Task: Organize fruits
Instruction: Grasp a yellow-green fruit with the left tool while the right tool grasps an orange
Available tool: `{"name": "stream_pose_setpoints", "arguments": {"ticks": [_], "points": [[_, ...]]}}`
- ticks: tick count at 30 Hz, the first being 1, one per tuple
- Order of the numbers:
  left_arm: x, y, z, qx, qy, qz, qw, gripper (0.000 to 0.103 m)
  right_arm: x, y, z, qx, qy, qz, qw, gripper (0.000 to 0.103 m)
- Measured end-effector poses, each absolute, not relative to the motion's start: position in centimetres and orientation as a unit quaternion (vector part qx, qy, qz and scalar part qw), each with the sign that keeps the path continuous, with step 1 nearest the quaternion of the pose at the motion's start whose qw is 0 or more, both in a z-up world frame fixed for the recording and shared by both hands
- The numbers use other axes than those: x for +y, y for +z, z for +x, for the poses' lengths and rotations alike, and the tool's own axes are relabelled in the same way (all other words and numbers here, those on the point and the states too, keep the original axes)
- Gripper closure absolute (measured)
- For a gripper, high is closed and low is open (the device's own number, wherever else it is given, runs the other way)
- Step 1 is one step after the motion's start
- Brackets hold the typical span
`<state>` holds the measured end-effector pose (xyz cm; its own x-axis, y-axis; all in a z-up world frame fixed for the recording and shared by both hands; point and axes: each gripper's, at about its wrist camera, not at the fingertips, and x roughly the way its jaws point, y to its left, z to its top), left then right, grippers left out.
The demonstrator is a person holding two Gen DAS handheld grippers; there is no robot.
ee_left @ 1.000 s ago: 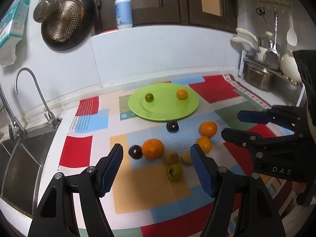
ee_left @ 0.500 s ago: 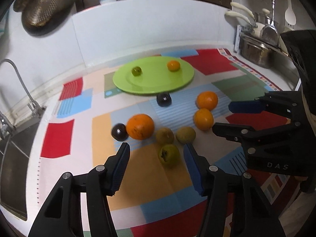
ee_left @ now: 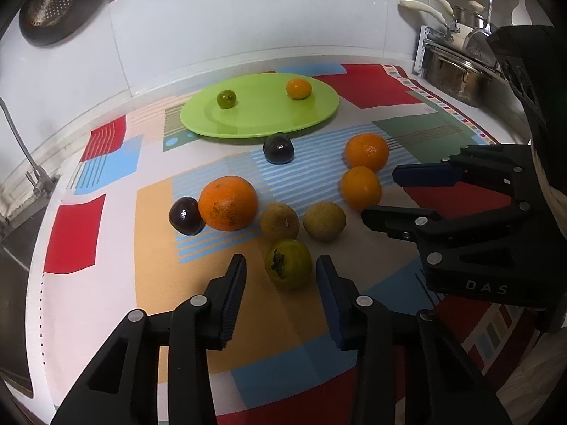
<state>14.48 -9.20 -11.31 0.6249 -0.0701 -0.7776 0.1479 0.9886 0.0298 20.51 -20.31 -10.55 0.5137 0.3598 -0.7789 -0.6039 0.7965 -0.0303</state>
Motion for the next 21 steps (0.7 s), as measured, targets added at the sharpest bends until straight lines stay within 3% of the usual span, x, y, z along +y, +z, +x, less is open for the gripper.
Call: {"name": "stream_pose_setpoints", "arguments": {"ticks": [12, 21], "points": [[-9.2, -11.8, 15.3, 0.435, -0.068, 0.04, 0.897, 0.071, -19.6, -11.3, 21.8, 0.412, 0.283, -0.148, 0.854, 0.057], [-9.0, -11.9, 15.5, 0.437, -0.068, 0.033, 0.896, 0.075, -19.1, -11.5, 22.1, 0.414, 0.285, -0.145, 0.852, 0.069]]}}
